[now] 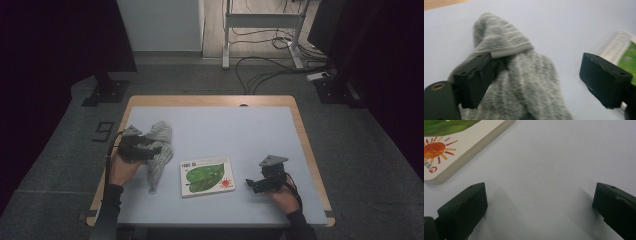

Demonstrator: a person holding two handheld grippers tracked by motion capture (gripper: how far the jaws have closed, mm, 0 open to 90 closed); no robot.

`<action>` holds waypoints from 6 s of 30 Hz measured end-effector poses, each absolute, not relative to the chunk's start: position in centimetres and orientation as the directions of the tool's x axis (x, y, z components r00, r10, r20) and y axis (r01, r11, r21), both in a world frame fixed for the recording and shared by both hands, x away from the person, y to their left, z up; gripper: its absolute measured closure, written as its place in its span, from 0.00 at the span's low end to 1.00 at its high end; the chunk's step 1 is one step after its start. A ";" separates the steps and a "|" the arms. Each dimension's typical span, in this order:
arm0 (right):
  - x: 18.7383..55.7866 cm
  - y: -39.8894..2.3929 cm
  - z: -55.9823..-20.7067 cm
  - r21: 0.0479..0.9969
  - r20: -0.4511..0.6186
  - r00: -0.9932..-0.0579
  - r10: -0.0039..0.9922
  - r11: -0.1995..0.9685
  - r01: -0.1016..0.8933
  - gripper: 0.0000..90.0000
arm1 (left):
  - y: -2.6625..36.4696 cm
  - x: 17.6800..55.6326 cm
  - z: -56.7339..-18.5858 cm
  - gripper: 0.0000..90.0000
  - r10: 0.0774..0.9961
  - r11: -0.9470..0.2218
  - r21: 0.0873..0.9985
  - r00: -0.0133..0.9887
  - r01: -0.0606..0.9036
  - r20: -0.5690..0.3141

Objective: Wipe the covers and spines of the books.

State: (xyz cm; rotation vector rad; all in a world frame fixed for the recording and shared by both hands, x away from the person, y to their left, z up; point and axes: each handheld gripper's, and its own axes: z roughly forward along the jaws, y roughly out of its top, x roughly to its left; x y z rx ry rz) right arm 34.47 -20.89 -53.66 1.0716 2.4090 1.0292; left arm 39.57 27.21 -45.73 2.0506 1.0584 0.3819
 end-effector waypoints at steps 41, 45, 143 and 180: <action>34.5 -20.9 -53.6 0.719 0.011 -0.673 0.740 0.462 0.519 0.00 | 20.2 33.4 -51.6 0.00 0.555 -0.662 0.628 0.831 0.409 0.044; 34.5 -20.9 -53.6 0.719 0.012 -0.674 0.739 0.462 0.519 0.00 | 19.8 33.1 -51.8 0.00 0.554 -0.649 0.643 0.832 0.406 0.034; 40.9 -12.3 -50.4 0.722 0.294 -0.770 0.566 0.396 0.567 0.00 | 16.0 31.8 -52.8 0.00 0.537 -0.607 0.666 0.841 0.433 -0.058; 39.3 -14.3 -49.3 0.680 0.241 -0.848 0.472 0.541 0.494 0.18 | 16.0 31.8 -52.8 0.00 0.537 -0.609 0.665 0.842 0.432 -0.055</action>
